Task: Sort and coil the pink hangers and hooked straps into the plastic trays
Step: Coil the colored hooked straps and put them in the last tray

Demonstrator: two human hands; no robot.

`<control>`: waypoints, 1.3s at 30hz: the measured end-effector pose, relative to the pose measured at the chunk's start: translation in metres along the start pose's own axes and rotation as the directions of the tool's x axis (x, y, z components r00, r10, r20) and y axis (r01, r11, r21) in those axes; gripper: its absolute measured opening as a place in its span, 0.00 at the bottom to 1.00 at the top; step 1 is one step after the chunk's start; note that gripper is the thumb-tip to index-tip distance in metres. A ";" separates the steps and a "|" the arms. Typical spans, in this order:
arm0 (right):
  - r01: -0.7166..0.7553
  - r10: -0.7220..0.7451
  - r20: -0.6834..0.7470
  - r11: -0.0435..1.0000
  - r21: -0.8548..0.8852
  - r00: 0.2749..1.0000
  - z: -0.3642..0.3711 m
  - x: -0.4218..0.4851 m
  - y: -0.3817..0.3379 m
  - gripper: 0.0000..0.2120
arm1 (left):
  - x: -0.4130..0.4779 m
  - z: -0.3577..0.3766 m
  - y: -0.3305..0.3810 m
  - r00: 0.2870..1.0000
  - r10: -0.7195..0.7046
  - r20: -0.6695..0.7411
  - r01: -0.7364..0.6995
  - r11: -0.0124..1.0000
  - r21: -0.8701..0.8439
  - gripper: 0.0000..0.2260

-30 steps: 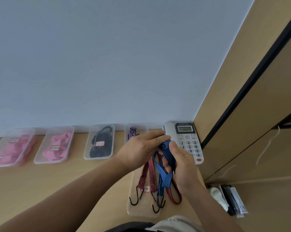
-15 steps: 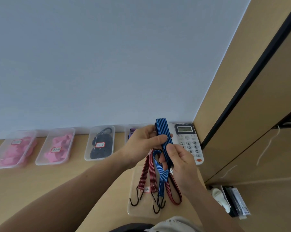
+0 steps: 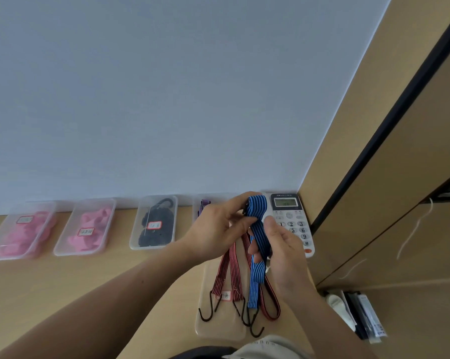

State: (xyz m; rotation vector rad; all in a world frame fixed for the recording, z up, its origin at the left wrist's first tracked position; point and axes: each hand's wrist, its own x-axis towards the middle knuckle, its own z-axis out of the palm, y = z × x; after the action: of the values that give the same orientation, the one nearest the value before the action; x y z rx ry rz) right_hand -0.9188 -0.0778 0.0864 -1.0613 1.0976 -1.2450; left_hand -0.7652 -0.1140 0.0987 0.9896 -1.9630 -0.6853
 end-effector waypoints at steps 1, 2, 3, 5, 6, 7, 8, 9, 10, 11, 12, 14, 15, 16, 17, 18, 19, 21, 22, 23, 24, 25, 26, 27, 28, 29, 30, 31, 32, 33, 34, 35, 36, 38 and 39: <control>0.004 -0.004 -0.008 1.000 0.007 1.000 0.000 0.000 0.000 0.22 | 0.000 0.000 0.000 1.000 0.027 0.004 -0.027 0.999 0.026 0.18; 0.010 -0.010 -0.010 1.000 0.008 1.000 0.000 0.000 -0.001 0.23 | 0.000 -0.001 -0.001 0.998 0.059 0.007 -0.059 0.996 0.068 0.18; 0.016 -0.016 -0.008 1.000 0.008 1.000 0.001 0.000 -0.002 0.25 | -0.001 -0.001 -0.002 0.995 0.104 0.001 -0.104 0.986 0.128 0.18; 0.026 -0.026 -0.001 1.000 0.011 1.000 0.003 0.001 -0.003 0.29 | -0.001 0.001 -0.003 0.977 0.209 -0.028 -0.195 0.947 0.256 0.18; 0.033 -0.033 0.002 0.999 0.004 0.999 0.004 0.002 -0.003 0.31 | 0.000 0.002 -0.003 0.968 0.248 -0.045 -0.223 0.926 0.306 0.17; 0.039 -0.039 0.004 0.999 -0.011 0.999 0.005 0.003 -0.003 0.32 | 0.001 0.003 -0.003 0.957 0.286 -0.048 -0.252 0.902 0.350 0.17; 0.043 -0.043 0.002 0.999 -0.022 0.999 0.006 0.004 -0.003 0.32 | 0.002 0.004 -0.004 0.946 0.322 -0.041 -0.281 0.875 0.394 0.17; 0.040 -0.040 -0.002 0.999 -0.026 0.999 0.006 0.005 -0.003 0.31 | 0.002 0.005 -0.004 0.937 0.349 -0.030 -0.303 0.850 0.431 0.17; 0.034 -0.034 -0.006 0.999 -0.031 0.999 0.006 0.005 -0.003 0.30 | 0.002 0.006 -0.006 0.933 0.360 -0.029 -0.311 0.841 0.443 0.17; 0.030 -0.030 -0.008 0.999 -0.039 1.000 0.007 0.006 -0.003 0.28 | 0.002 0.007 -0.009 0.938 0.346 -0.028 -0.302 0.853 0.426 0.18; 0.026 -0.027 -0.009 0.999 -0.044 1.000 0.007 0.006 -0.003 0.27 | 0.001 0.006 -0.010 0.951 0.308 -0.027 -0.275 0.882 0.382 0.19; 0.023 -0.024 -0.018 1.000 -0.020 1.000 0.004 0.006 -0.004 0.26 | -0.002 0.004 -0.008 0.992 0.123 -0.006 -0.120 0.974 0.190 0.23; 0.030 -0.030 -0.016 1.000 -0.001 0.999 0.003 0.006 -0.004 0.26 | -0.002 0.005 -0.006 1.000 -0.024 0.019 0.024 0.999 0.038 0.25; 0.042 -0.042 -0.003 0.999 0.016 0.999 0.003 0.006 -0.004 0.26 | -0.002 0.005 -0.003 0.978 -0.198 0.058 0.205 0.967 -0.150 0.27; 0.052 -0.053 0.014 0.998 0.030 0.999 0.003 0.006 -0.004 0.24 | 0.001 0.004 0.000 0.925 -0.364 0.110 0.379 0.862 -0.336 0.27; 0.057 -0.058 0.029 0.998 0.041 0.998 0.004 0.005 -0.003 0.22 | 0.005 0.001 0.002 0.861 -0.477 0.175 0.499 0.729 -0.469 0.25; 0.055 -0.057 0.040 0.997 0.045 0.998 0.004 0.005 -0.002 0.19 | 0.008 -0.001 0.004 0.823 -0.510 0.251 0.558 0.641 -0.528 0.20; 0.055 -0.058 0.060 0.998 0.039 0.997 0.004 0.003 0.001 0.17 | 0.010 -0.006 0.010 0.817 -0.439 0.374 0.576 0.629 -0.522 0.16; 0.058 -0.061 0.070 0.997 0.042 0.996 0.003 0.002 0.001 0.18 | 0.010 -0.008 0.013 0.831 -0.395 0.392 0.555 0.636 -0.536 0.16; 0.061 -0.064 0.075 0.997 0.049 0.995 0.004 0.002 0.001 0.19 | 0.010 -0.008 0.015 0.843 -0.366 0.394 0.536 0.624 -0.569 0.15; 0.063 -0.067 0.077 0.996 0.056 0.995 0.004 0.002 0.000 0.21 | 0.010 -0.009 0.017 0.852 -0.352 0.388 0.523 0.604 -0.601 0.14; 0.065 -0.069 0.077 0.996 0.064 0.995 0.004 0.002 -0.001 0.21 | 0.009 -0.008 0.017 0.859 -0.345 0.377 0.511 0.595 -0.620 0.14; 0.069 -0.074 0.079 0.995 0.070 0.994 0.003 0.003 -0.002 0.21 | 0.009 -0.008 0.017 0.863 -0.344 0.369 0.505 0.596 -0.625 0.15; 0.078 -0.084 0.085 0.995 0.069 0.993 0.002 0.003 -0.002 0.19 | 0.009 -0.007 0.018 0.866 -0.346 0.361 0.501 0.606 -0.618 0.15; 0.088 -0.093 0.091 0.994 0.060 0.991 0.001 0.003 -0.002 0.16 | 0.009 -0.008 0.018 0.867 -0.350 0.355 0.498 0.618 -0.608 0.14; 0.093 -0.096 0.096 0.995 0.044 0.991 0.000 0.003 -0.001 0.14 | 0.009 -0.008 0.017 0.869 -0.356 0.344 0.495 0.626 -0.602 0.14; 0.093 -0.095 0.096 0.995 0.022 0.991 0.000 0.002 0.000 0.14 | 0.009 -0.008 0.016 0.869 -0.372 0.328 0.495 0.628 -0.600 0.13; 0.090 -0.090 0.092 0.996 -0.003 0.992 0.000 0.000 0.000 0.15 | 0.009 -0.009 0.015 0.868 -0.395 0.300 0.493 0.623 -0.607 0.14; 0.087 -0.085 0.086 0.996 -0.024 0.993 0.000 -0.001 0.001 0.16 | 0.010 -0.010 0.014 0.868 -0.418 0.269 0.488 0.612 -0.622 0.15; 0.088 -0.085 0.081 0.995 -0.039 0.993 0.000 -0.001 0.001 0.16 | 0.011 -0.011 0.013 0.869 -0.430 0.244 0.478 0.601 -0.641 0.16; 0.094 -0.090 0.078 0.994 -0.051 0.993 0.000 -0.001 0.001 0.15 | 0.011 -0.011 0.014 0.872 -0.433 0.227 0.464 0.588 -0.662 0.16; 0.100 -0.096 0.073 0.993 -0.064 0.993 0.001 -0.001 0.000 0.15 | 0.011 -0.011 0.015 0.877 -0.431 0.212 0.449 0.580 -0.679 0.16; 0.103 -0.098 0.061 0.992 -0.079 0.993 0.002 -0.001 -0.001 0.16 | 0.011 -0.011 0.016 0.882 -0.431 0.193 0.435 0.583 -0.687 0.16; 0.103 -0.102 0.023 0.989 -0.101 0.995 0.003 -0.001 -0.003 0.17 | 0.010 -0.010 0.017 0.891 -0.433 0.139 0.406 0.621 -0.670 0.15; 0.107 -0.107 0.009 0.988 -0.108 0.994 0.004 -0.001 -0.004 0.16 | 0.011 -0.010 0.018 0.895 -0.431 0.115 0.394 0.643 -0.657 0.16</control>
State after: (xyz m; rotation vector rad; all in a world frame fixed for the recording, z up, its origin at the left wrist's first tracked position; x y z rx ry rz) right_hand -0.9158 -0.0773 0.0912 -1.2172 1.1286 -1.2793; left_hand -0.7675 -0.1144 0.1214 0.9684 -1.2482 -1.4872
